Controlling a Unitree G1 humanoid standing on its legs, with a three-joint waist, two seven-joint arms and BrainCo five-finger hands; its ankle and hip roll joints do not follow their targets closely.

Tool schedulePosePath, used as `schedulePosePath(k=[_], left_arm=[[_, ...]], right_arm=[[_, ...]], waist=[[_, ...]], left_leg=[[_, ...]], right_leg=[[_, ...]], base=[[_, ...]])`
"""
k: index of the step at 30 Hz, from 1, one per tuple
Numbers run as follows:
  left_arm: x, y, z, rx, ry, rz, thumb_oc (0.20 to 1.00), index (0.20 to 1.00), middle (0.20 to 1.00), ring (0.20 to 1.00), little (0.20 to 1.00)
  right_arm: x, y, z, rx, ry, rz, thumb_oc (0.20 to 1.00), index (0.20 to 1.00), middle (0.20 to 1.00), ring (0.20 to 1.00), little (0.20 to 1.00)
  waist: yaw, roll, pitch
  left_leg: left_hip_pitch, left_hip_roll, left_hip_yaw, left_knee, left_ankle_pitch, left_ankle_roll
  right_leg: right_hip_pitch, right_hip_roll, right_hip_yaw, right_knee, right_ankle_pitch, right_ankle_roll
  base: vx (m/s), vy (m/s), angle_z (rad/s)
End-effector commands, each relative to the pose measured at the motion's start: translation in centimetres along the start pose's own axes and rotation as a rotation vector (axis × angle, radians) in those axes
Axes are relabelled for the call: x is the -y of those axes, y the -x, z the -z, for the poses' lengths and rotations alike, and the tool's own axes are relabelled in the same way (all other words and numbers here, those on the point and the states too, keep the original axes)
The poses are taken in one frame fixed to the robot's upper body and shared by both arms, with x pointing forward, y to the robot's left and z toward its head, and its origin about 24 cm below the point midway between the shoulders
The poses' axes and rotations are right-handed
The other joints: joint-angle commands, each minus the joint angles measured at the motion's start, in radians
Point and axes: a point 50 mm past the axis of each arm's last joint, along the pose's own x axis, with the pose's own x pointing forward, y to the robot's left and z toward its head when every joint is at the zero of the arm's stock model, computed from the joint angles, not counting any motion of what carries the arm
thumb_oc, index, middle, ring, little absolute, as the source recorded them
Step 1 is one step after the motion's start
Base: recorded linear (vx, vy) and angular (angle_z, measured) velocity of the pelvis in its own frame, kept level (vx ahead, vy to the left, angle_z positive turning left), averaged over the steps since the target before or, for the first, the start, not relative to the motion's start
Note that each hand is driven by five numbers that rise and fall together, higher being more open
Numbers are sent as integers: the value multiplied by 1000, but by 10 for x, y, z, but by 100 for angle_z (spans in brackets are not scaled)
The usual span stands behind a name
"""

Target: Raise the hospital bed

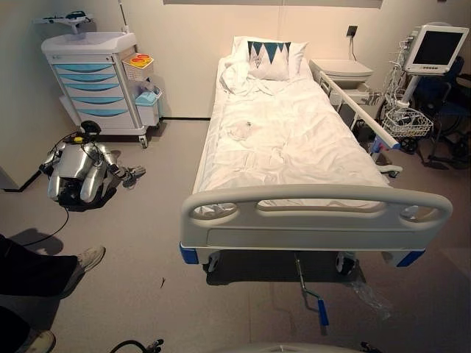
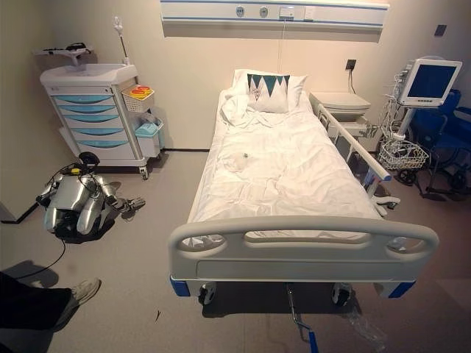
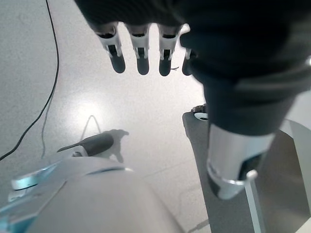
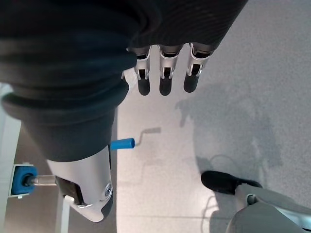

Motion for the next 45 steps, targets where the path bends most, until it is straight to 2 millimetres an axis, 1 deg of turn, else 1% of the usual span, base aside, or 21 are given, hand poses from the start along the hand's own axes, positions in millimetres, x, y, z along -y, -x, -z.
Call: schedulePosePath(k=[1,5,10,20,25,29,31,34,36,38,39,40,41,42,44,45], left_arm=[[5,-6,-23,65,-34,19,1000,1000,1000,1000,1000],[6,-5,-18,39,-8,40,1000,1000,1000,1000,1000],[3,-6,-19,40,7,16,1000,1000,1000,1000,1000],[5,-6,-16,27,8,19,1000,1000,1000,1000,1000],[7,-5,-16,24,9,24,1000,1000,1000,1000,1000],[7,-5,-14,16,11,27,1000,1000,1000,1000,1000],[7,-5,-15,18,12,27,1000,1000,1000,1000,1000],[5,-6,-19,34,12,21,1000,1000,1000,1000,1000],[5,-7,-25,51,10,19,1000,1000,1000,1000,1000],[4,-8,-31,68,2,13,1000,1000,1000,1000,1000],[4,-8,-31,68,2,13,1000,1000,1000,1000,1000],[4,-9,-34,79,2,9,1000,1000,1000,1000,1000],[-1,-10,-46,126,14,-29,1000,1000,1000,1000,1000],[-4,-11,-51,144,36,-49,1000,1000,1000,1000,1000],[-4,-11,-52,144,36,-49,1000,1000,1000,1000,1000],[-3,-12,-65,185,86,-62,1000,1000,1000,1000,1000]], right_arm=[[-8,-2,-19,42,36,-17,1000,1000,1000,1000,1000],[-9,-2,-16,37,45,-26,1000,1000,1000,1000,1000],[-11,-2,-15,34,60,-33,1000,1000,1000,1000,1000],[-13,-1,-12,35,82,-43,1000,1000,1000,1000,1000],[-13,0,-6,16,104,-46,1000,1000,1000,1000,1000],[-11,0,-1,-7,86,-36,1000,1000,1000,1000,1000],[-10,0,-3,-1,73,-33,1000,1000,1000,1000,1000],[-10,-2,-15,36,43,-26,1000,1000,1000,1000,1000],[-9,-3,-26,66,34,-21,1000,1000,1000,1000,1000],[-10,-3,-41,116,29,-20,1000,1000,1000,1000,1000],[-10,-3,-41,116,29,-20,1000,1000,1000,1000,1000],[-10,-4,-49,144,25,-20,1000,1000,1000,1000,1000],[-12,-3,-75,228,1,-16,1000,1000,1000,1000,1000],[-13,-2,-87,270,-16,-13,1000,1000,1000,1000,1000],[-13,-2,-87,271,-16,-13,1000,1000,1000,1000,1000],[-17,4,-123,383,-65,-18,1000,1000,1000,1000,1000]], waist=[[3,-23,2],[0,-22,2],[0,-24,4],[-3,-26,1],[-5,-26,2],[-8,-25,3],[-9,-23,5],[-13,-19,25],[-15,-15,49],[-17,-12,76],[-17,-12,76],[-18,-9,93],[-20,-2,135],[-21,2,156],[-21,2,154],[-23,17,210]], left_leg=[[-22,-15,-34,1,8,-6],[-22,-14,-30,1,8,-7],[-23,-14,-32,1,8,-6],[-22,-13,-32,1,7,-6],[-23,-13,-32,1,7,-6],[-21,-13,-30,1,7,-6],[-23,-12,-29,1,7,-6],[-36,-11,-29,1,14,-4],[-56,-12,-29,1,22,-1],[-84,-11,-25,12,27,2],[-84,-11,-25,12,27,2],[-100,-13,-22,19,29,4],[-149,-14,-16,41,34,7],[-172,-14,-15,47,38,8],[-175,-14,-15,48,37,8],[-253,-15,-5,75,49,11]], right_leg=[[-29,-53,-17,32,74,81],[-30,-52,-15,31,74,80],[-30,-51,-12,30,75,79],[-28,-51,-12,29,74,80],[-31,-50,-10,32,72,79],[-31,-49,-9,33,71,78],[-34,-48,-7,33,72,78],[-60,-49,3,46,73,77],[-89,-49,9,61,73,76],[-122,-53,19,78,76,75],[-122,-53,19,78,76,75],[-138,-54,22,86,77,74],[-193,-59,32,110,84,72],[-223,-59,37,122,87,72],[-226,-60,38,123,87,72],[-306,-65,52,151,99,68]], base=[[0,0,0],[0,0,0],[0,0,0],[0,0,0],[0,0,0],[0,0,0],[0,0,0],[-35,2,-1],[-98,1,-5],[-96,2,-15],[-89,3,-16],[-180,2,-11],[-244,6,-9],[-200,4,-11],[-111,5,-22],[-208,5,-18]])
